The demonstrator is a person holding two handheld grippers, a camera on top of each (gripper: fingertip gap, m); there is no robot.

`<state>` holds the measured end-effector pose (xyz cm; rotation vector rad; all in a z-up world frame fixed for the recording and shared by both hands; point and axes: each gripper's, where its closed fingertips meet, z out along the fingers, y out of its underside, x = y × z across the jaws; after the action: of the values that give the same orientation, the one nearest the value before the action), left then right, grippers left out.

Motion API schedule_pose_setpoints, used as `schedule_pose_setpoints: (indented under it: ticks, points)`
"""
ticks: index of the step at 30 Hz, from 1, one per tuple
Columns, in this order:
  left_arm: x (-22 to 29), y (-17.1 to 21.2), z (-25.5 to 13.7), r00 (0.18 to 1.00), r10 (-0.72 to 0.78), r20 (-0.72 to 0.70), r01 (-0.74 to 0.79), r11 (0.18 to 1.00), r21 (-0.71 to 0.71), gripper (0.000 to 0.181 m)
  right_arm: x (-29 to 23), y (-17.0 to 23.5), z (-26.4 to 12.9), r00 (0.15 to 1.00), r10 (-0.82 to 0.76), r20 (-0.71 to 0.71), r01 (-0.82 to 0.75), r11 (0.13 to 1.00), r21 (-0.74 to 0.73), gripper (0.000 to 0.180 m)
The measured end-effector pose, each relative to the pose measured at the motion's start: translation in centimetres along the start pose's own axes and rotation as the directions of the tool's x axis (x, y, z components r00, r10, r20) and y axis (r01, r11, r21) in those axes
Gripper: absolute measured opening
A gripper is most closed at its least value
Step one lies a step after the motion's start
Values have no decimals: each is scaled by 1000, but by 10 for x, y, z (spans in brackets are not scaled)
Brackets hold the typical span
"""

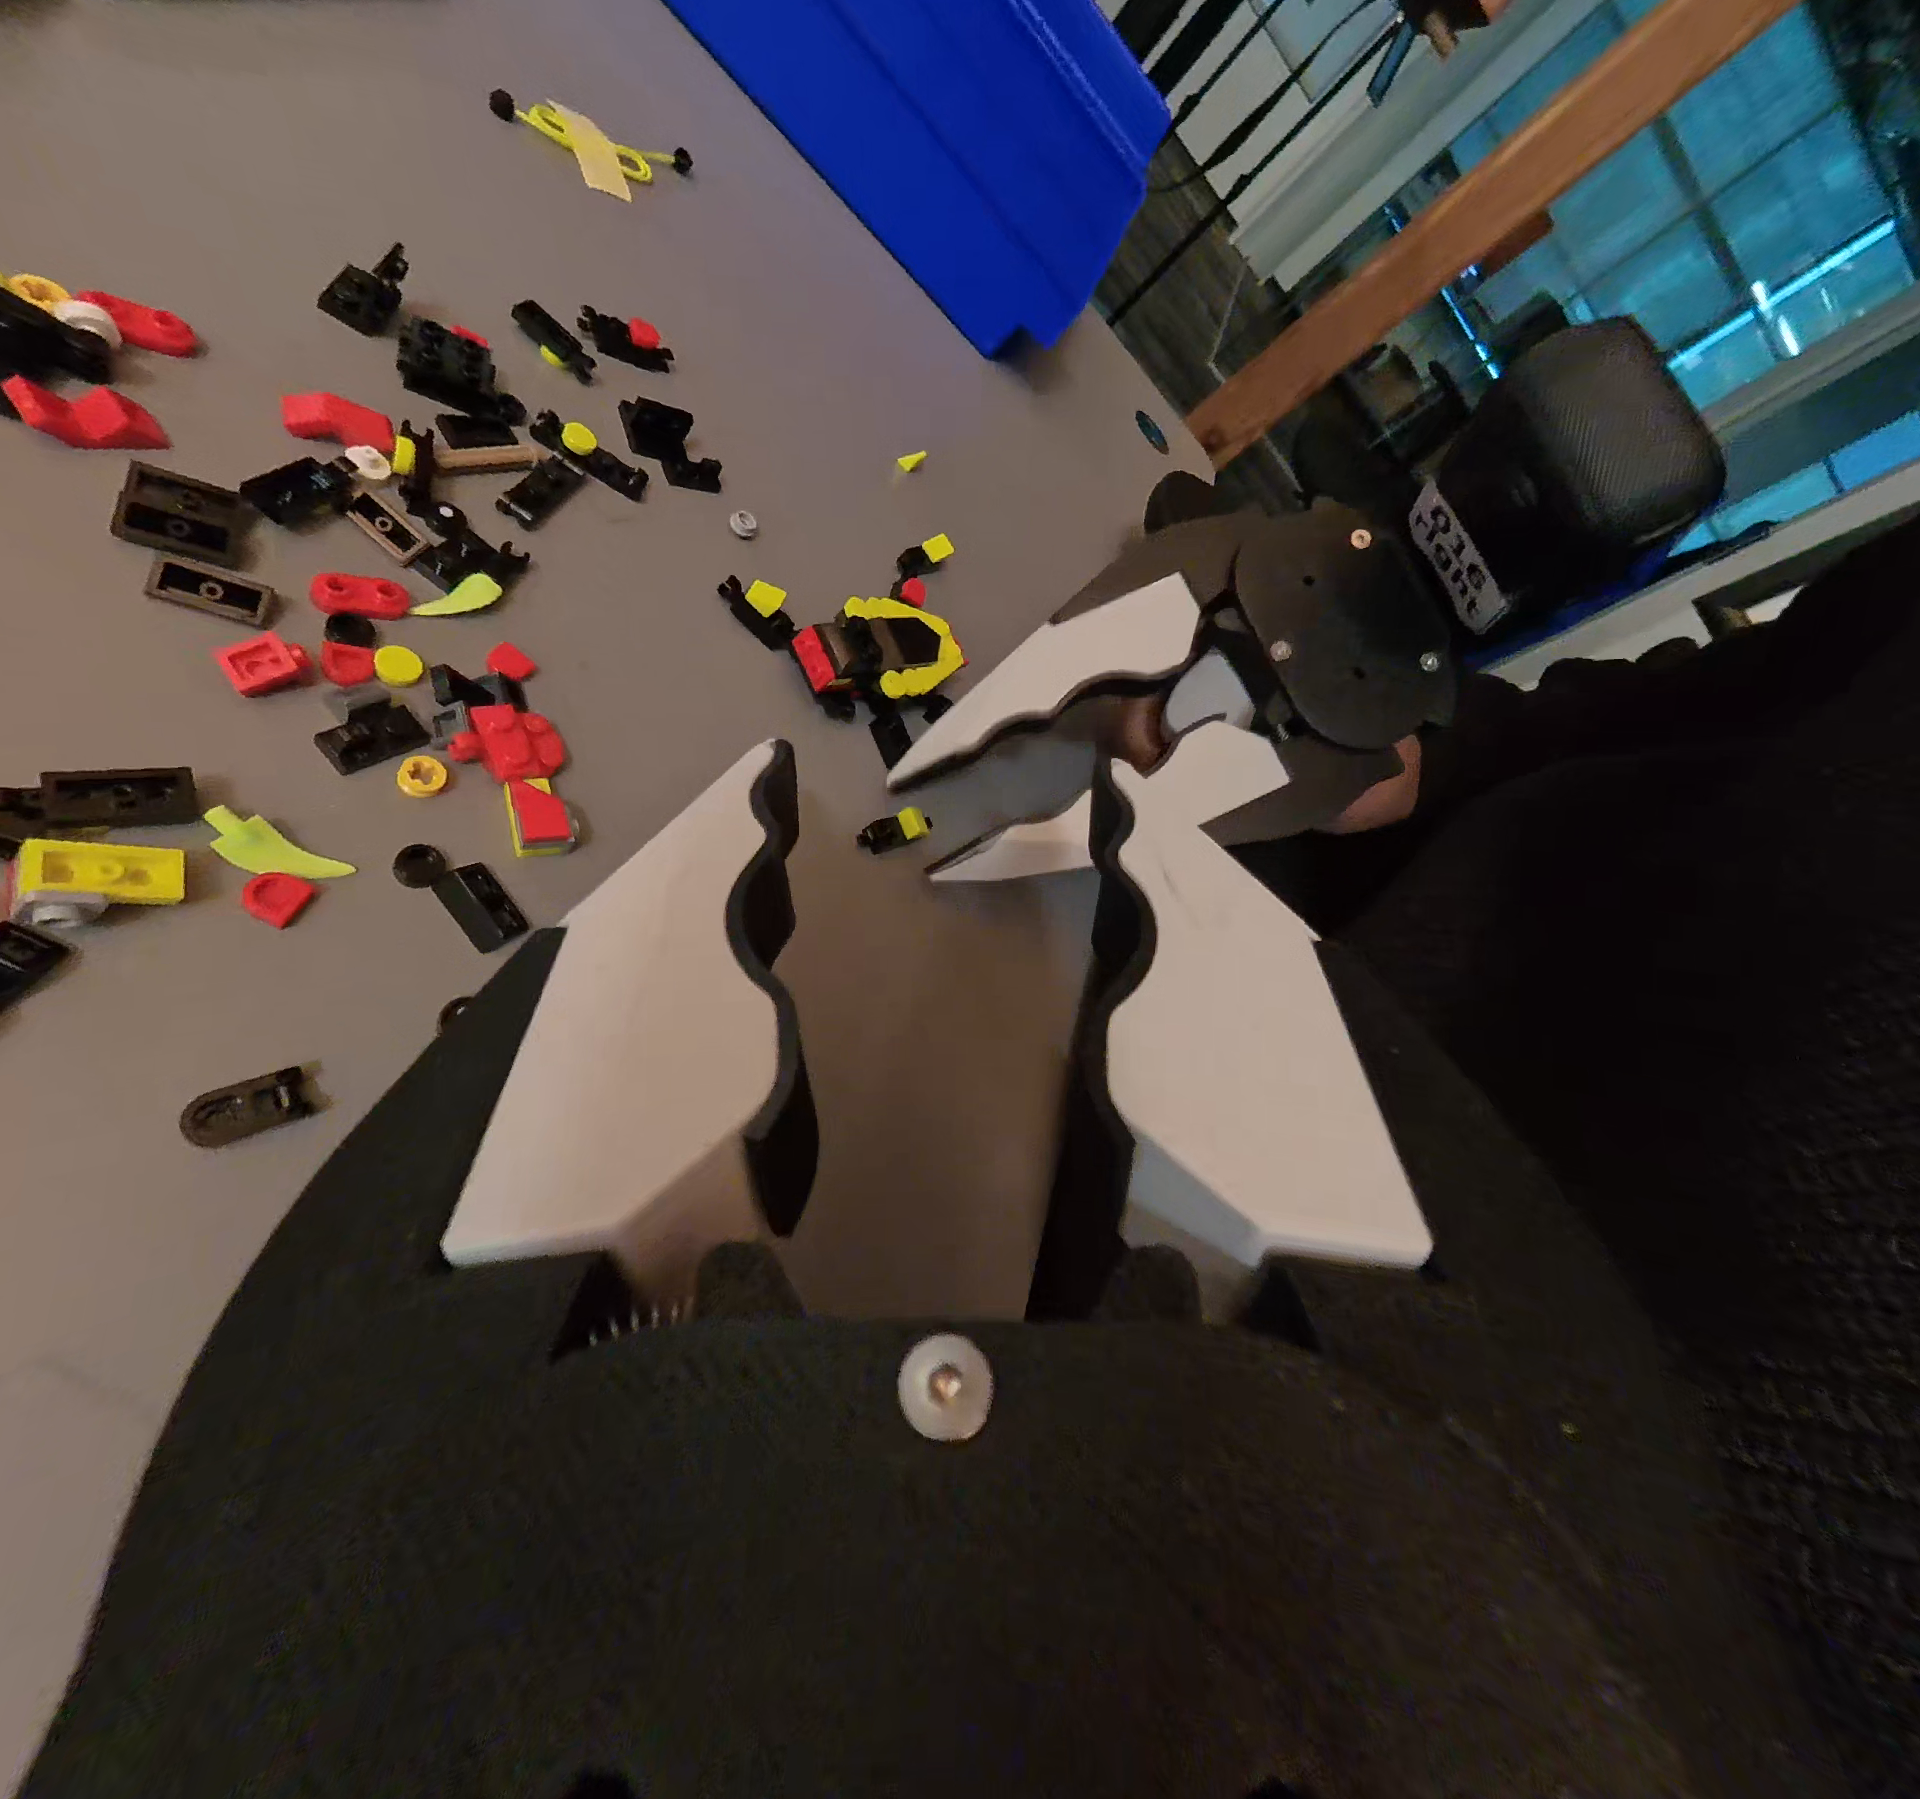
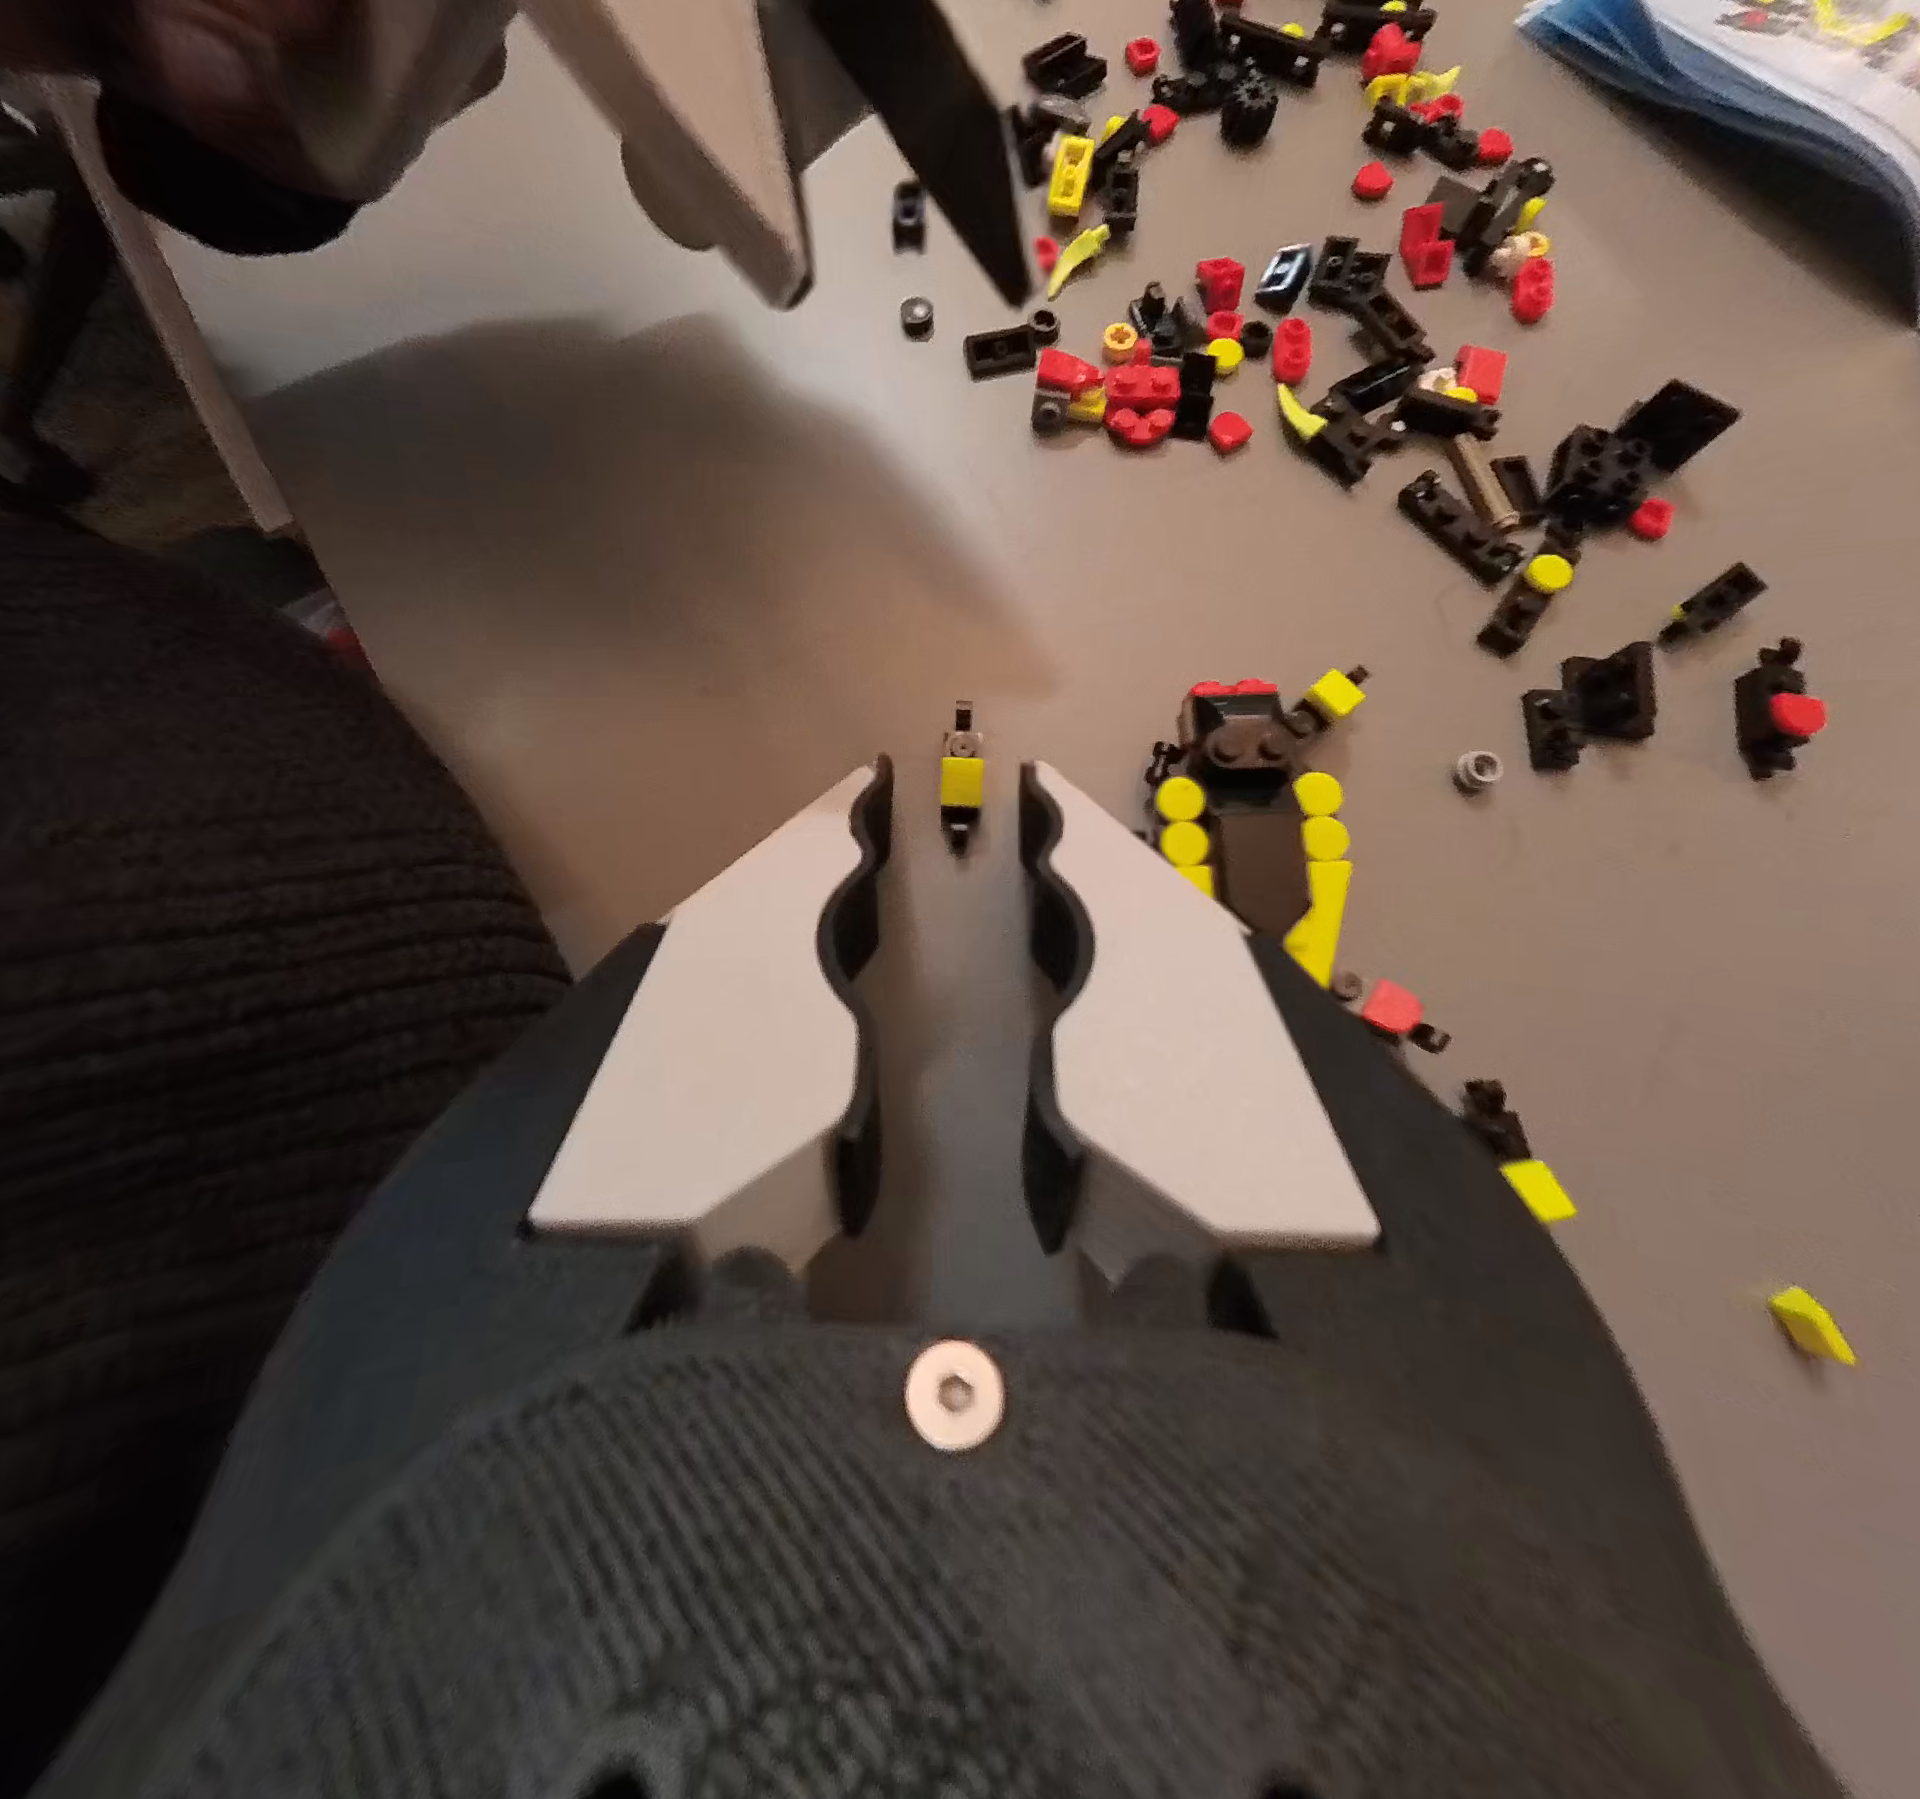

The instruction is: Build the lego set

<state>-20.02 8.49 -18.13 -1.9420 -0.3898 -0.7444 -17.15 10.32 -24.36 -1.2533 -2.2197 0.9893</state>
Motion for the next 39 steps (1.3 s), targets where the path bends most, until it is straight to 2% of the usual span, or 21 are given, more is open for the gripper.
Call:
schedule_pose_setpoints:
  ticks: [5,9,14,18,21,23,26,32,36,39]
  points:
    - [4,8,6,1000,-21,-7,20,999,-44,50,-1,4,-6,994,89,71,-87,996,-28,22]
    - [21,14,15,999,-12,-40,9,998,-70,47,-23,1,-4,974,107,200,-102,994,-37,32]
    - [17,29,21,996,61,71,-52,992,-117,47,-38,-7,-6,945,108,308,-111,994,-9,32]
    - [1,43,23,981,85,172,-53,982,-181,42,-13,-18,-21,957,103,269,-124,990,60,31]
    - [-6,49,31,962,123,244,-67,972,-226,35,26,-22,-33,989,53,136,-67,993,98,32]
    - [-8,52,38,946,148,290,-77,967,-243,30,49,-17,-33,999,6,49,-10,997,72,37]
    - [-12,61,47,926,158,344,-68,963,-259,30,62,-3,-24,999,-49,8,49,999,-12,38]
    - [-21,59,45,895,201,399,-97,959,-267,10,52,0,-15,992,13,129,-9,1000,-28,41]
    - [-26,55,43,892,205,404,-97,958,-271,8,44,-4,-15,974,71,216,-67,997,-23,48]
    - [-31,52,39,878,230,419,-118,954,-276,6,41,-2,-13,974,74,215,-67,997,-38,48]
